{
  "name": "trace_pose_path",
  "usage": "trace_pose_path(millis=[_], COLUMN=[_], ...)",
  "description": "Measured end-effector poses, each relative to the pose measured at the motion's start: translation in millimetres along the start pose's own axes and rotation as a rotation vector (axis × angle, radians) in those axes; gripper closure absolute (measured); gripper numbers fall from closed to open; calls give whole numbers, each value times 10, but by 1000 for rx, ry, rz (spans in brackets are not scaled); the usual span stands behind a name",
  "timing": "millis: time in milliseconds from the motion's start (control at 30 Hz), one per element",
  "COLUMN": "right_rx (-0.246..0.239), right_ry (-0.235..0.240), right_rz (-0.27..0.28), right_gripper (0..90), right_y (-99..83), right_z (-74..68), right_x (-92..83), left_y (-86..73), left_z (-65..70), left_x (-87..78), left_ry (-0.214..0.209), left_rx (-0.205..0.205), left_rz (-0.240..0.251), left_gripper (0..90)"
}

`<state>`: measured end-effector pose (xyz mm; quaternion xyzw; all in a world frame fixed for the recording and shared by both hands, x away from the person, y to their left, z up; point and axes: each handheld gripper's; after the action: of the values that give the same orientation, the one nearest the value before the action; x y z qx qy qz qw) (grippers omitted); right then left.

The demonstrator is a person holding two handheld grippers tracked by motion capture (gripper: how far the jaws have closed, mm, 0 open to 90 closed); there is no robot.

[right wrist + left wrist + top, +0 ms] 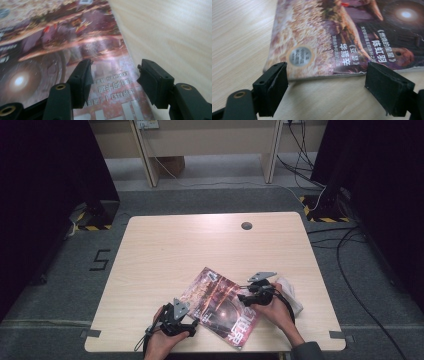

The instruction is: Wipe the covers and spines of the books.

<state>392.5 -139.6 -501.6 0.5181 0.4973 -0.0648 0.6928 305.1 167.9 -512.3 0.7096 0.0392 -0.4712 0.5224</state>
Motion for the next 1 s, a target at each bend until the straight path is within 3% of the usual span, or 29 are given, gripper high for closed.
trace_pose_path(millis=[133,433,633,800,1000], right_rx=[-3,-17,2,17,71], right_ry=[36,54,63,62,59], right_rz=[-7,-4,6,11,28], right_gripper=[468,517,542,598,611], right_y=[-123,-294,-376,-387,-343], right_z=[-10,-70,-94,-73,-11], right_x=[-106,-254,-311,-327,-277], left_y=[5,67,114,90,5], left_z=[-62,-150,-181,-159,21], left_x=[-3,58,98,60,-40], left_ry=[22,56,68,38,-33], left_rx=[-7,1,1,-10,22], left_rz=[-2,1,0,-1,-9], left_gripper=[202,199,208,223,223])
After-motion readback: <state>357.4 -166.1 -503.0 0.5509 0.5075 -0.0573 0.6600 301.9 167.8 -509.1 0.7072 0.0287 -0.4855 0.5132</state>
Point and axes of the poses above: each handheld gripper's, and its own axes: x roughly forward along the jaws, y roughly out of its top, z roughly to its right, and after that the axes turned 6 degrees about -y, right-handed
